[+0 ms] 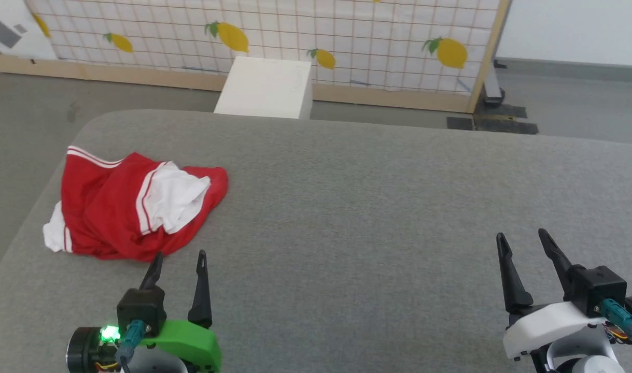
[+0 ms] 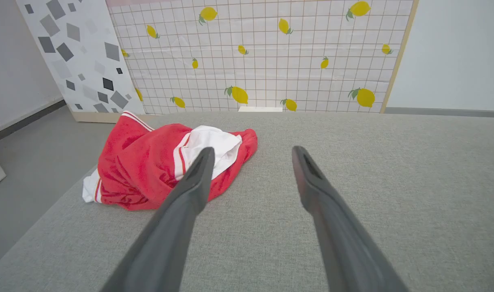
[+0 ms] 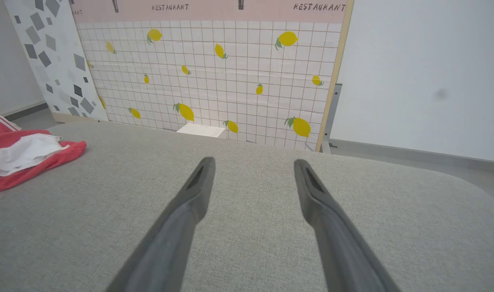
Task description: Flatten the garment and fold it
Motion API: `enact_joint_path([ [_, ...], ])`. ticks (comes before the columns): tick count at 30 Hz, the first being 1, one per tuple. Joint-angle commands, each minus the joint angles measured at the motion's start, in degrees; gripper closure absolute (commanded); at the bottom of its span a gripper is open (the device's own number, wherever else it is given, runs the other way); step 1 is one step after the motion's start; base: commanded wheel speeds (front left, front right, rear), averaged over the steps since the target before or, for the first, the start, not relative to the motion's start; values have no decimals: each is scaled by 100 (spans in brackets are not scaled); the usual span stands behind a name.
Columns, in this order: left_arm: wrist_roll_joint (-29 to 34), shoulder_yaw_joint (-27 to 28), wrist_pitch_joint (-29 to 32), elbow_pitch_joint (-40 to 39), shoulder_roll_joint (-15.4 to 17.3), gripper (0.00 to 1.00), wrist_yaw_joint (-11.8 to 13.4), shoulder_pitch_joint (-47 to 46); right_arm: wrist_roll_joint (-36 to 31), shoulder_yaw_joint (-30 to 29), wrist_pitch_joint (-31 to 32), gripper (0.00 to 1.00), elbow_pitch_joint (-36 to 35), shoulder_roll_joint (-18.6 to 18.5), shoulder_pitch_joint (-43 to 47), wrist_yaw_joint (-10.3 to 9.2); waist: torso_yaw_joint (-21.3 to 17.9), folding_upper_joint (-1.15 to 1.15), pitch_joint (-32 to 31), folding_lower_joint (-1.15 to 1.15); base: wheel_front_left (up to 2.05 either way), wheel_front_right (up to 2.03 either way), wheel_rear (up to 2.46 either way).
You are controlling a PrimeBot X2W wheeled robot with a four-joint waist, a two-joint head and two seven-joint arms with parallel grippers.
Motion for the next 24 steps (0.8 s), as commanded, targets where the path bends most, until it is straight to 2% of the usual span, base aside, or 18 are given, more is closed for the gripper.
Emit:
enact_joint_path([
  [1,-21,-9,-62,11,7,0,49,82,66,-12,-62,0,31,5,35,-3,132,0,-35,0,0,0,0],
  [24,-65,18,-333,63,33,0,62,281,226,224,-335,0,288,7,69,-4,1117,0,-141,0,0,0,0],
])
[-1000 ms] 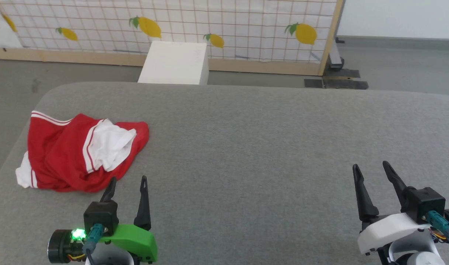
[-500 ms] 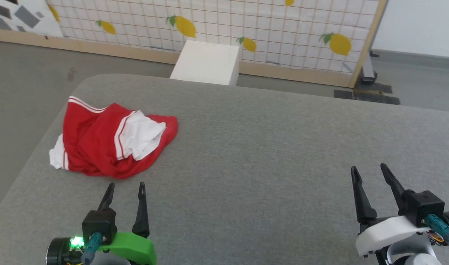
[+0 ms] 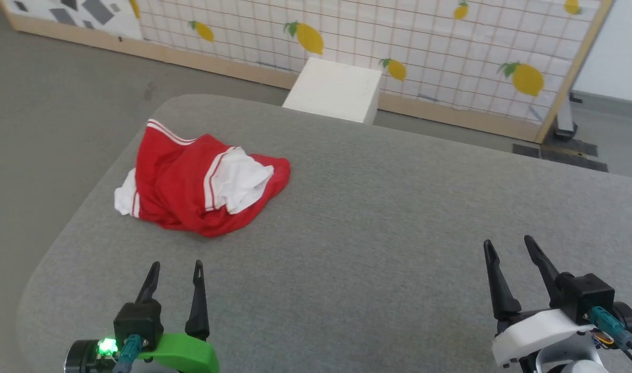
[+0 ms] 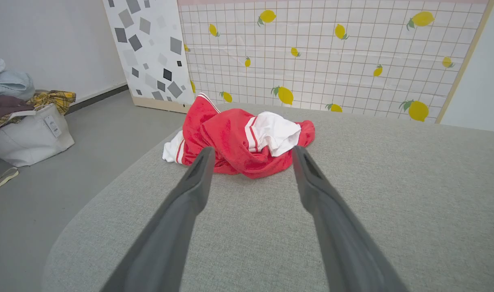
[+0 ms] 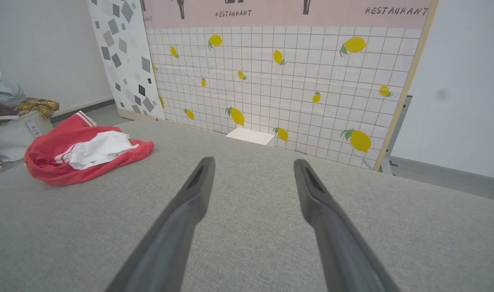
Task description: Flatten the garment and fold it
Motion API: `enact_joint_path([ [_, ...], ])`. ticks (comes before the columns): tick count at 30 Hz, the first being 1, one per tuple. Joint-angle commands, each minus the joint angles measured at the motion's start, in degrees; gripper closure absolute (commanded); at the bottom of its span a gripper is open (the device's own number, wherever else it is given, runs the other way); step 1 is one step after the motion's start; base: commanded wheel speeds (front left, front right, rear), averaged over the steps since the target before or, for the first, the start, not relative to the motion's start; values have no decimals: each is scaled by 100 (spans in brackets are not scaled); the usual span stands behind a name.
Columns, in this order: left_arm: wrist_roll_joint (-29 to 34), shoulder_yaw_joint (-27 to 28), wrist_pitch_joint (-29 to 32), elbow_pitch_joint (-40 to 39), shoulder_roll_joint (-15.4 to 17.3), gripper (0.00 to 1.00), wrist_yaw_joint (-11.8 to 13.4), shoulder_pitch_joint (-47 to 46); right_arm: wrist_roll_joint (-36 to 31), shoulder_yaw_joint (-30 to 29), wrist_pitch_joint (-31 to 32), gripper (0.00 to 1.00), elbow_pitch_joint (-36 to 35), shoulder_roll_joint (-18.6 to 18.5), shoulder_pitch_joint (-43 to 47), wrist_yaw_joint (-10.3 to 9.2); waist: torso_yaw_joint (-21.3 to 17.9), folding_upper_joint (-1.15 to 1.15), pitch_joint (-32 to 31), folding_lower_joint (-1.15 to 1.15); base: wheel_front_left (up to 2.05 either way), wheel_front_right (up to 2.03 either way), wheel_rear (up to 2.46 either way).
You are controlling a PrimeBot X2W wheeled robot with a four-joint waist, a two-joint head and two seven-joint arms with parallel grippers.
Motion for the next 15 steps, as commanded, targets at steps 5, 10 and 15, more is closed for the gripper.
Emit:
enact_joint_path([
  [5,-36,9,-112,27,33,0,23,141,85,48,-113,0,114,6,37,-5,302,0,-65,0,0,0,0],
  [10,-49,27,-170,37,51,0,25,204,137,80,-171,0,188,6,37,-5,463,0,-111,0,0,0,0],
  [15,-62,40,-230,41,61,0,35,267,185,96,-231,0,254,7,38,-5,600,0,-144,0,0,0,0],
])
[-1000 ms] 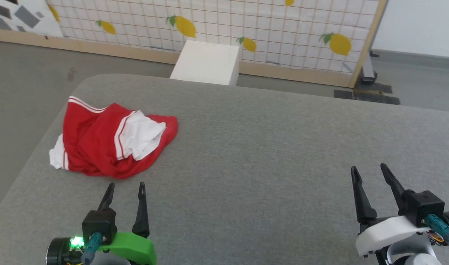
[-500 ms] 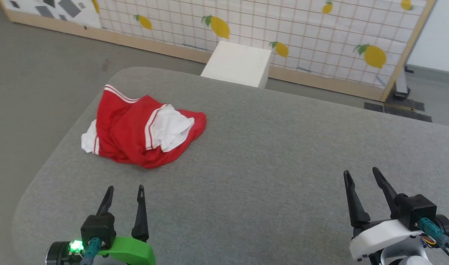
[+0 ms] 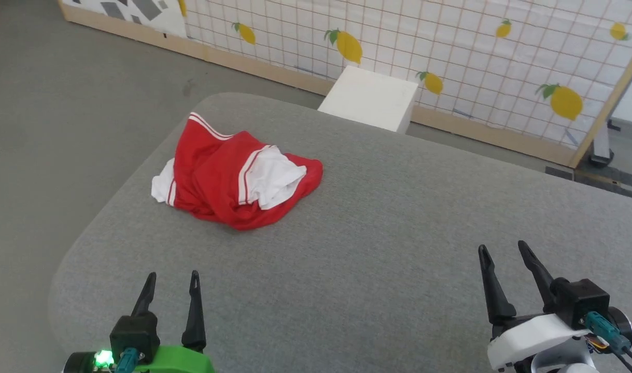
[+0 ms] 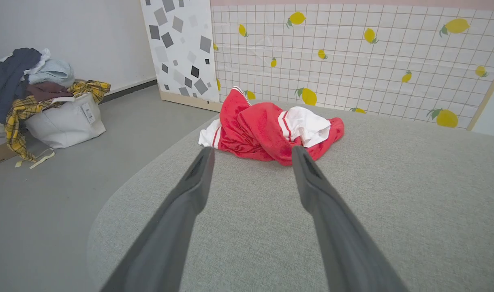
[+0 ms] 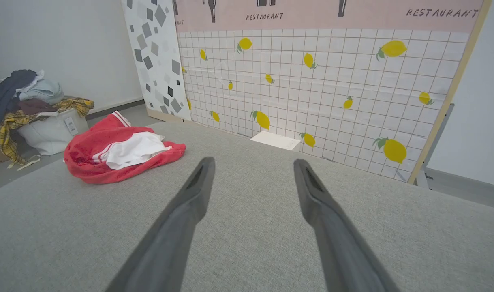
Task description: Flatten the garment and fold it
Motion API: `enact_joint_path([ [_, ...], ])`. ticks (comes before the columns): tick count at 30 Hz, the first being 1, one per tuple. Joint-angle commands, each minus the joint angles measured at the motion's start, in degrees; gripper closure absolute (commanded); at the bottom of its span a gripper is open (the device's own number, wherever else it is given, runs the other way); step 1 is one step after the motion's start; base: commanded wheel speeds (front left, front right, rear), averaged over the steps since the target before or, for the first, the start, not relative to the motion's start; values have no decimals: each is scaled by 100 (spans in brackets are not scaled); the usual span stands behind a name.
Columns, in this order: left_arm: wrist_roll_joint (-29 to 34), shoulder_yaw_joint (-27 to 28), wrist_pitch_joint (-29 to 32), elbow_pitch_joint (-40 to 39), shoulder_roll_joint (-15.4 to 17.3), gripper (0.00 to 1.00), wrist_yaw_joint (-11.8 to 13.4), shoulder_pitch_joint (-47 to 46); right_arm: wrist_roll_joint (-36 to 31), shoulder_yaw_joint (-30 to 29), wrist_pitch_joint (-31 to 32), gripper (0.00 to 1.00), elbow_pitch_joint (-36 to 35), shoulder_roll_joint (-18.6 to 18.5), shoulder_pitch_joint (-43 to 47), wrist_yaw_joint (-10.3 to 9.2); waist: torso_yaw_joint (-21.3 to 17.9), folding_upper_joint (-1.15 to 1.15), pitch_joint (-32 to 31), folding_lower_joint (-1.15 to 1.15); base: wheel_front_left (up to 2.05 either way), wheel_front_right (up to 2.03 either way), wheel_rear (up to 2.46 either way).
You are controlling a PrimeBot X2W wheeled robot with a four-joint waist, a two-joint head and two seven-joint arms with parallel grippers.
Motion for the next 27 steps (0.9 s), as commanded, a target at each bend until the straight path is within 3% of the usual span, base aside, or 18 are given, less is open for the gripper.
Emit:
enact_joint_path([
  [1,-26,10,-66,12,31,0,35,87,56,-6,-64,0,43,7,39,-5,75,0,-29,0,0,0,0],
  [27,-104,11,-397,46,36,0,57,323,203,-95,-397,0,297,10,108,-7,719,0,-140,0,0,0,0],
])
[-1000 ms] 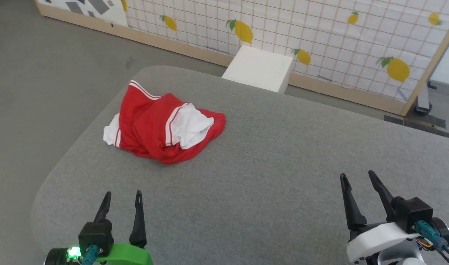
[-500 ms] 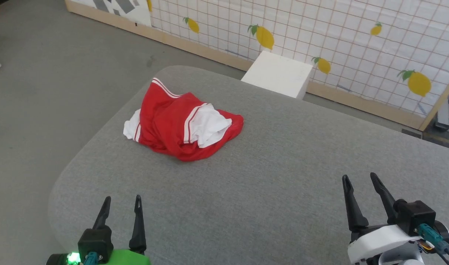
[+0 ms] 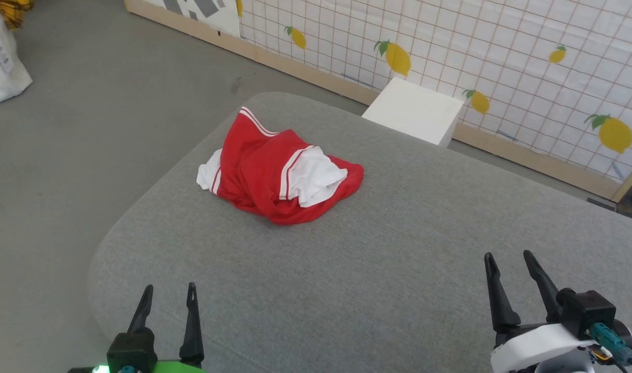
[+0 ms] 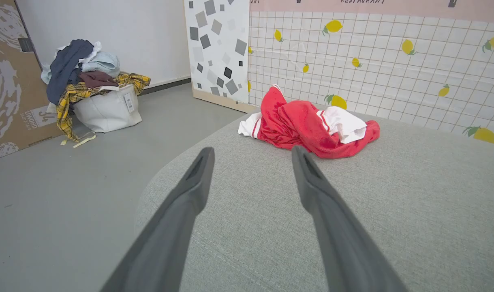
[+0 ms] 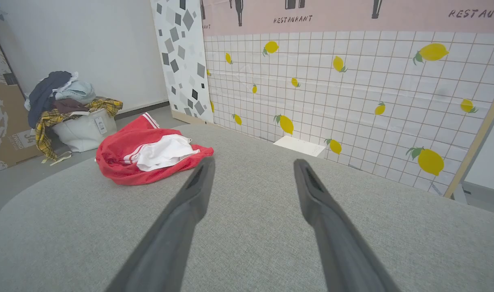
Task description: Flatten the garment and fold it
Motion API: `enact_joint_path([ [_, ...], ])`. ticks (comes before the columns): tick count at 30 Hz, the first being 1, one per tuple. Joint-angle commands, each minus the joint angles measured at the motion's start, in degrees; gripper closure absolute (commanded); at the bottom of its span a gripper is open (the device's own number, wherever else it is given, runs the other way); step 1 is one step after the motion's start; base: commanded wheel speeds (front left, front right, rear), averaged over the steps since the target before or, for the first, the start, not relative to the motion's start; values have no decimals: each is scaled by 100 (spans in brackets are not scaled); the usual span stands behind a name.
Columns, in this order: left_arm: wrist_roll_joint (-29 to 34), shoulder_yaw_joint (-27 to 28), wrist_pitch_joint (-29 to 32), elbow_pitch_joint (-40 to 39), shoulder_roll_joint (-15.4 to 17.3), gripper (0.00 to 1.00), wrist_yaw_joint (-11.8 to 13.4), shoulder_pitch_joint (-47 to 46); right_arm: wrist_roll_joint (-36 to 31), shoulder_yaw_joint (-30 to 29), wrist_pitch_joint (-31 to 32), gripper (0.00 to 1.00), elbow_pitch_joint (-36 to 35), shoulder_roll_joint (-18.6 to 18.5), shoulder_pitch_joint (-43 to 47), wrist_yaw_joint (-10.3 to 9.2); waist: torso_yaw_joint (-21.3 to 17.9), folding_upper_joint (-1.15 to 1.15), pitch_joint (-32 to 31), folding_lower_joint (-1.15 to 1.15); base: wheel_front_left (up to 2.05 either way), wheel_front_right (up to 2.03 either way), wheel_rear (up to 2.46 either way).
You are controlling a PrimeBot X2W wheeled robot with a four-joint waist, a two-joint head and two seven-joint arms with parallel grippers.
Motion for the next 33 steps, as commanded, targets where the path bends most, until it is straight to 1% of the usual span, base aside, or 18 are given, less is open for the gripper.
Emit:
enact_joint_path([
  [1,-50,12,-77,12,32,0,26,92,39,-15,-83,0,38,7,41,-7,56,0,-8,0,0,0,0],
  [9,-81,16,-171,8,23,0,51,138,81,-34,-178,0,106,7,58,-8,265,0,-20,0,0,0,0],
  [22,-89,10,-171,12,11,0,36,119,79,-50,-178,0,89,7,51,-8,257,0,34,0,0,0,0],
  [25,-303,-26,-167,88,-6,0,-84,-59,53,-92,-178,0,46,7,39,-8,276,0,111,0,0,0,0],
  [27,-436,-66,-81,72,21,0,-232,-355,17,-126,-178,0,8,7,23,-8,283,0,185,0,0,0,0],
  [31,-468,-191,519,-230,258,0,-480,-1140,-89,-163,-178,0,-68,7,-20,-8,261,0,353,0,0,0,0],
  [33,-465,-278,983,-444,477,0,-614,-1697,-175,-183,-178,0,-133,7,-59,-8,218,0,503,0,0,0,0],
])
